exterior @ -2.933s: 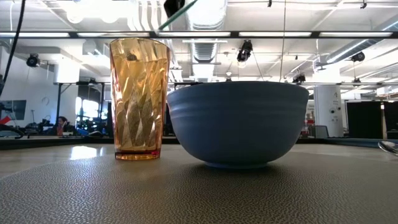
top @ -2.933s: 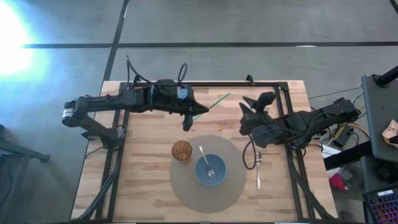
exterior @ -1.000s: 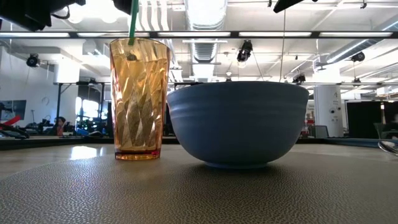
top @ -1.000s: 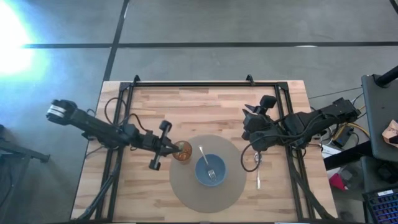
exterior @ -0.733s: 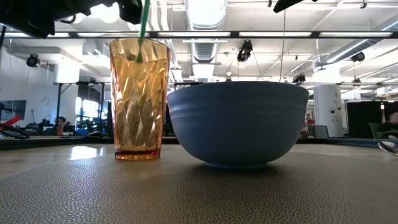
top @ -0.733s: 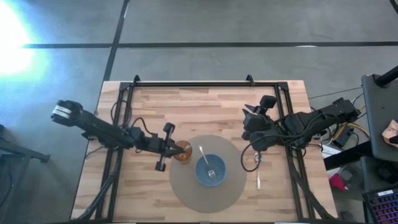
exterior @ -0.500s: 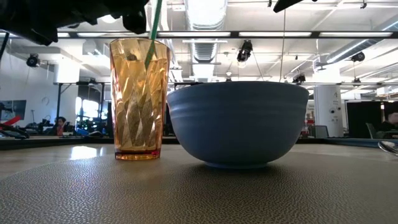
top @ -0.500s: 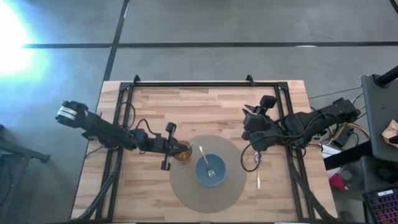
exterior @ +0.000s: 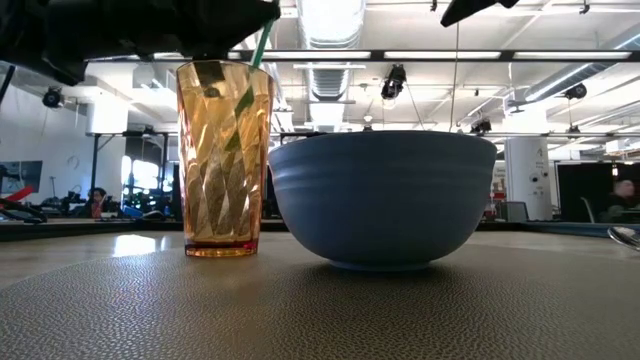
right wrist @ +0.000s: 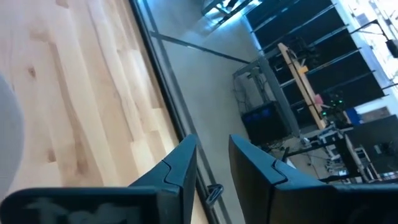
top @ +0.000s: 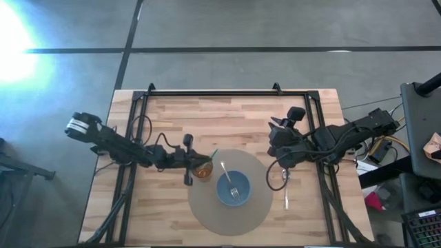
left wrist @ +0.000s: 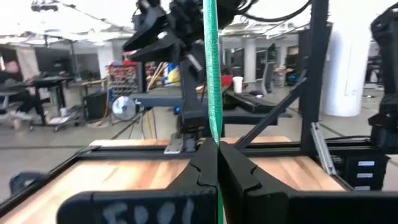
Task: Pick & Place Utensil
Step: Put the straw into the cup on the place mat
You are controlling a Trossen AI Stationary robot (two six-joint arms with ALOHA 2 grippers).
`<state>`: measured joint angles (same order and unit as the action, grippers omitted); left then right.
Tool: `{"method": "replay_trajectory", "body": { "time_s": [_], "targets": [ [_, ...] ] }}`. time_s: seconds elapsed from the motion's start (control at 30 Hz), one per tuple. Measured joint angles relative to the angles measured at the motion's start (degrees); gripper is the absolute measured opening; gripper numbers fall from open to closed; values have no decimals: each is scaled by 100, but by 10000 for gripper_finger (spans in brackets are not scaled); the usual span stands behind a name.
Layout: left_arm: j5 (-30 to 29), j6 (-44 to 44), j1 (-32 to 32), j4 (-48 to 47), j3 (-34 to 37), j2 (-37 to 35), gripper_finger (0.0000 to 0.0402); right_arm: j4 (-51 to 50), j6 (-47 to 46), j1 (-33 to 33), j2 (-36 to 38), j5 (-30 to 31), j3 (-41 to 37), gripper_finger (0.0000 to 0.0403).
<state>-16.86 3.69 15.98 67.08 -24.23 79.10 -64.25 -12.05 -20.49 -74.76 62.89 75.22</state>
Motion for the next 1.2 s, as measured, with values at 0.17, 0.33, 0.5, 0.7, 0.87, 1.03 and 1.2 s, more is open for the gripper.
{"method": "replay_trajectory", "body": {
  "time_s": [0.17, 0.33, 0.5, 0.7, 0.87, 1.03, 1.2],
  "targets": [
    [-20, -276, 1, 38, 208, -40, 0, -1, 0, -2, -2, -19, -21, 87],
    [-20, -484, 1, 91, 396, -45, 0, 0, 1, 0, -2, -28, -24, 78],
    [-20, -593, 1, 98, 448, -45, 0, 3, 2, 0, -2, -41, -24, 70],
    [-18, -772, 1, -133, 456, -49, 0, 5, 2, 0, -2, -41, -24, 68],
    [-20, -992, 1, -312, 472, -49, 0, 7, 2, 0, -2, -41, -24, 68],
    [-18, -1129, 1, -411, 476, -49, 0, 5, 2, 0, -2, -41, -24, 68],
    [-14, -1274, 1, -487, 474, -56, 0, 7, 4, 0, -2, -41, -24, 68]
  ]
}}
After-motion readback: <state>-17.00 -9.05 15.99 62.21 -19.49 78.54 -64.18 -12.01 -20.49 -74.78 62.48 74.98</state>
